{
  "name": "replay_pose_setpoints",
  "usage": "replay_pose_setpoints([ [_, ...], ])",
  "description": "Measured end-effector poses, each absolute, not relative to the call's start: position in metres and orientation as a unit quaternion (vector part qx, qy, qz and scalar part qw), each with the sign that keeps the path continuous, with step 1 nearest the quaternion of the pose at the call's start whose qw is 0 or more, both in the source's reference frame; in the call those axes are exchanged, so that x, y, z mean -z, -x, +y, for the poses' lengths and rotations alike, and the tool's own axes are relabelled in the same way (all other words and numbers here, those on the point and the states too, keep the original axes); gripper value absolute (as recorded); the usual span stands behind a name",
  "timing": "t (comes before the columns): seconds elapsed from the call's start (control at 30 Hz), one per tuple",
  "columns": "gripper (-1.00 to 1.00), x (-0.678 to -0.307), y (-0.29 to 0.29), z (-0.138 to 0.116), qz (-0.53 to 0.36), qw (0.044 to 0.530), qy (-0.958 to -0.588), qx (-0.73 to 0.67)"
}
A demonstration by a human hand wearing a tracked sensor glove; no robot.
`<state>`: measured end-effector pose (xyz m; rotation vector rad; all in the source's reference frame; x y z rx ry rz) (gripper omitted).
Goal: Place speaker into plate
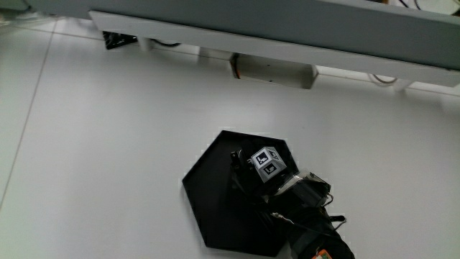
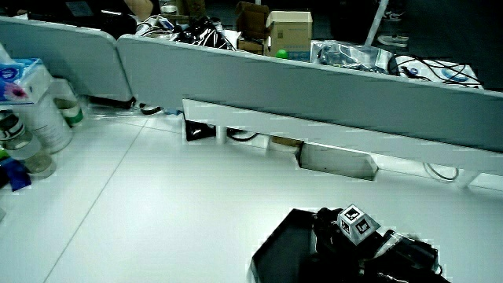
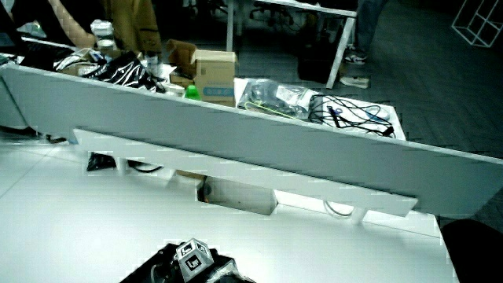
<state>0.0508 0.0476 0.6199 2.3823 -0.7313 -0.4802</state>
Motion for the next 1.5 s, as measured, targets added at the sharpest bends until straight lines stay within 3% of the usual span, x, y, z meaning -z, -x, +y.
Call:
replay_pose_setpoints([
  [0.37, 0.00, -0.680, -0.077, 0.068, -0.247, 0.408, -0.837, 0.268],
  [0.67, 0.00, -0.694, -0.090, 0.074, -0.226, 0.427, -0.829, 0.281],
  [0.97, -0.56, -0.701, -0.097, 0.079, -0.211, 0.469, -0.817, 0.261],
  [1.1, -0.81, -0.701, -0.105, 0.084, -0.201, 0.470, -0.828, 0.230],
  [1.2, -1.00, -0.689, -0.113, 0.095, -0.195, 0.440, -0.852, 0.205],
  [1.37, -1.00, -0.665, -0.136, 0.104, -0.172, 0.389, -0.894, 0.144],
  [1.5, -1.00, -0.651, -0.145, 0.111, -0.190, 0.388, -0.898, 0.083],
])
